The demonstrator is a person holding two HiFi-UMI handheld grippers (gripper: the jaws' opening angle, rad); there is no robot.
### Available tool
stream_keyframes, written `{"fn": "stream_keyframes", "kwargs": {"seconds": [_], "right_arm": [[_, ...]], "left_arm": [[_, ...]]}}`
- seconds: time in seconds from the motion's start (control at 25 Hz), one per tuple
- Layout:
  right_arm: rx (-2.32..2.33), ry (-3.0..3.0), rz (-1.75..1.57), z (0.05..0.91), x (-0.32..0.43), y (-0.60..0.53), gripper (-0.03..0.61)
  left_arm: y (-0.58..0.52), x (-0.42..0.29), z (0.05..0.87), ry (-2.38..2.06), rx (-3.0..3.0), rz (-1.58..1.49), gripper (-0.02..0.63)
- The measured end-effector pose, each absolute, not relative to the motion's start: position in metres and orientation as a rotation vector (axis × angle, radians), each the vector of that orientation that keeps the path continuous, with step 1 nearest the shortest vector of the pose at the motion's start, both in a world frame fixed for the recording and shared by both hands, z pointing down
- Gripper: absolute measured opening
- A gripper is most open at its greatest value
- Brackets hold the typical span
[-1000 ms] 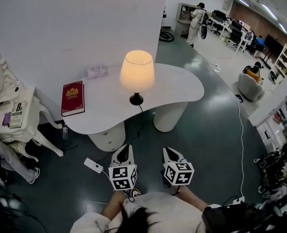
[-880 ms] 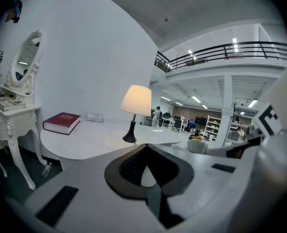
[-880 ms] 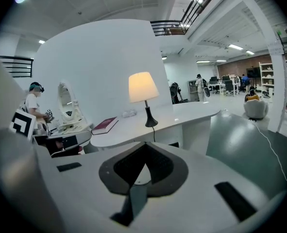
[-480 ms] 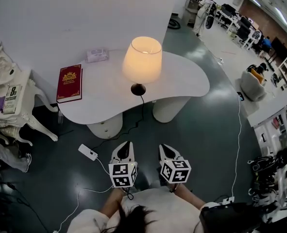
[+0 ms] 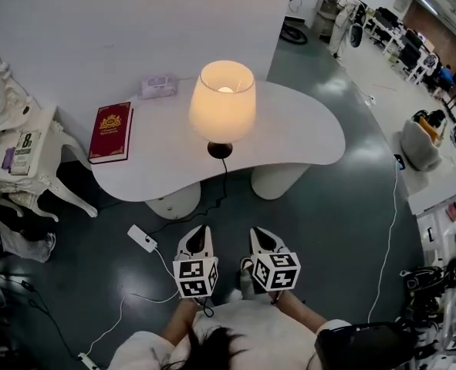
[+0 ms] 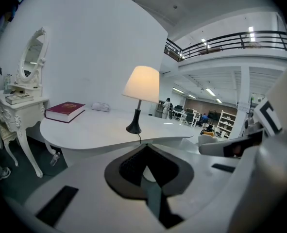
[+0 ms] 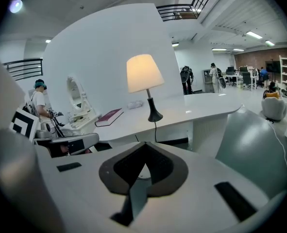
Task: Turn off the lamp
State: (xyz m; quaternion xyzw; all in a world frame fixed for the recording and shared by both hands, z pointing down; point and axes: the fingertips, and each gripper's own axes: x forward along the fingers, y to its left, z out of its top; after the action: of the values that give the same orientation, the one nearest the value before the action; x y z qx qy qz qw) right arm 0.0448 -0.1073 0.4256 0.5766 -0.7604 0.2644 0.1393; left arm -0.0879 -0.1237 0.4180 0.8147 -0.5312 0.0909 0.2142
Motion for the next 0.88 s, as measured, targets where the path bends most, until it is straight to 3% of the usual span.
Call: {"fn": "stream_keyframes", "kwargs": {"seconds": [0.88], "right_arm": [[1.691, -2.206, 0.818, 0.439, 0.098, -0.158, -0.002]], "left_arm": [[-0.156, -0.039, 0.434, -1.470, 2.286, 0.409, 0.008]]}}
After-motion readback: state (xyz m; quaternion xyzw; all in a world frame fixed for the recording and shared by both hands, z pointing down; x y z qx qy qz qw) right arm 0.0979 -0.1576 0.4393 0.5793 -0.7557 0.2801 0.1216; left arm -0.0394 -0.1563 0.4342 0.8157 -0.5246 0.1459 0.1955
